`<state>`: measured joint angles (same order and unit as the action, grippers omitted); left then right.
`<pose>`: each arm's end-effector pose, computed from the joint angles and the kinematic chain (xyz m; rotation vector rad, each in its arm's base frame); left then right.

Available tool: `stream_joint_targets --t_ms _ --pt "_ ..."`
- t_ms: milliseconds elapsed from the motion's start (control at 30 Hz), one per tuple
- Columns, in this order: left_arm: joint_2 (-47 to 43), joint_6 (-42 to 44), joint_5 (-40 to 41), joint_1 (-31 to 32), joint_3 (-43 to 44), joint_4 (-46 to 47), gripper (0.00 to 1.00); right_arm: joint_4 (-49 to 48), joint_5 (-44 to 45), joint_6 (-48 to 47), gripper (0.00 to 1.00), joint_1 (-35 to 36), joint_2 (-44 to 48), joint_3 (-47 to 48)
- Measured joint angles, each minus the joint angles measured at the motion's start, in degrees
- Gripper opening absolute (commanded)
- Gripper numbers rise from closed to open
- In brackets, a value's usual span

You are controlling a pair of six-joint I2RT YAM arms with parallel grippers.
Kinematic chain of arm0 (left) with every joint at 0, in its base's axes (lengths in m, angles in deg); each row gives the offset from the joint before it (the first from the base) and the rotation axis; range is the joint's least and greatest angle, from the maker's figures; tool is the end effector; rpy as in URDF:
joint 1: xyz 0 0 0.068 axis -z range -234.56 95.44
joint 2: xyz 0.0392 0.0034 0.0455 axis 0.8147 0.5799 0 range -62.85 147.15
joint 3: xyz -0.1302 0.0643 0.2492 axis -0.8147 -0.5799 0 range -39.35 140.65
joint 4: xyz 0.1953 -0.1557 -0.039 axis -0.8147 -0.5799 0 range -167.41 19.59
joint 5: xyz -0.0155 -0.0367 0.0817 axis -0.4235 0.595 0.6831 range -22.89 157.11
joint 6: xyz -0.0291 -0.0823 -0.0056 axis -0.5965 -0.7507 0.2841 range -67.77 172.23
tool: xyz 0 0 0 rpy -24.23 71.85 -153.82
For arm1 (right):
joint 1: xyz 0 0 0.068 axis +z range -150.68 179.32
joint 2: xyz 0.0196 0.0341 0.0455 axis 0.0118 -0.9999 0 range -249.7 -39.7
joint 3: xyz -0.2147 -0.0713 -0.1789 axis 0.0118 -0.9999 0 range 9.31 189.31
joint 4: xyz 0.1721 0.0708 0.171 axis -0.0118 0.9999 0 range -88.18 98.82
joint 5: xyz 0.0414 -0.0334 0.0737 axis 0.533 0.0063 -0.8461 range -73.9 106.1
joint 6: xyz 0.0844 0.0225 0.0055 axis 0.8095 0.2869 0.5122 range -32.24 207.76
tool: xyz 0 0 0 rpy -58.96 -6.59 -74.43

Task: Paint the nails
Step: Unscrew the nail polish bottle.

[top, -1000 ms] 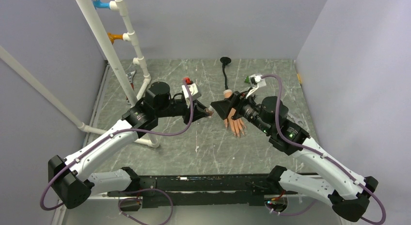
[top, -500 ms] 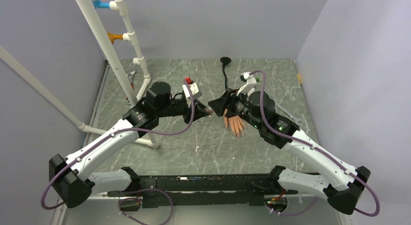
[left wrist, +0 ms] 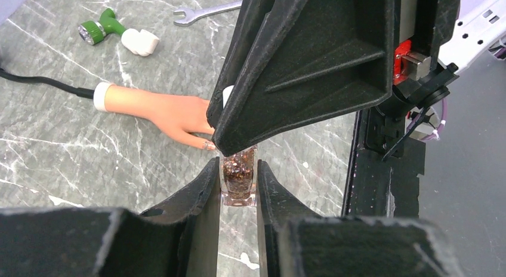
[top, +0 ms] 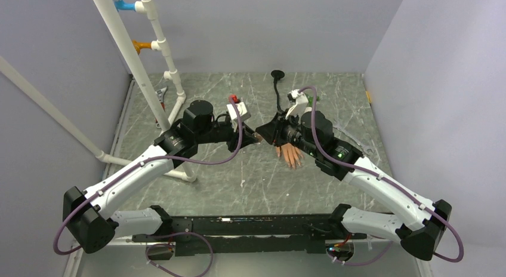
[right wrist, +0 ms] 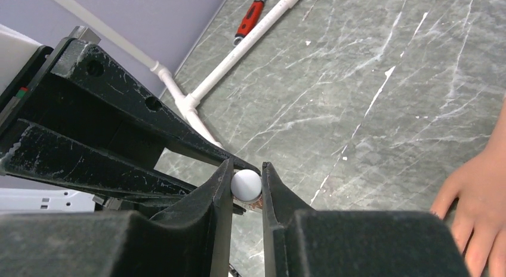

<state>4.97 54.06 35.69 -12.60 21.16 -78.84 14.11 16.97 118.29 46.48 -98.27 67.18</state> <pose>0.1890 -0.2242 0.3644 1.0722 1.5944 -0.9847 0.1764 0.1884 0.3756 -0.2636 1.8834 0.9377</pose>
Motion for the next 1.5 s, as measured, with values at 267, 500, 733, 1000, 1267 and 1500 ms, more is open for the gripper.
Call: stream_joint_targets --t_ms 267,500,733,1000,1267,1500 --pt "0.07 -0.42 -1.11 -0.07 0.00 -0.98 0.00 -1.03 -3.72 -4.72 0.00 -0.42 0.42 -1.11" --pt "0.07 -0.37 -5.01 -0.17 0.00 -3.63 0.00 -1.44 -12.04 -13.22 0.01 -1.07 1.88 -2.89" --pt "0.04 -0.44 -11.28 -0.26 0.00 -4.63 0.00 -3.91 -19.02 -19.10 0.21 -1.40 6.08 -6.64" --pt "-0.37 -0.55 -14.53 -0.20 0.00 -4.90 0.00 -5.03 -20.44 -21.05 0.79 -1.79 6.23 -7.02" --pt "-1.33 -0.72 -16.33 -0.20 -0.02 -6.10 0.00 -6.27 -19.52 -18.91 1.00 -2.14 4.98 -6.75" --pt "-1.33 -1.46 -13.90 -0.20 0.00 -2.95 0.00 -5.46 -14.29 -14.73 1.00 -2.12 5.73 -6.05"
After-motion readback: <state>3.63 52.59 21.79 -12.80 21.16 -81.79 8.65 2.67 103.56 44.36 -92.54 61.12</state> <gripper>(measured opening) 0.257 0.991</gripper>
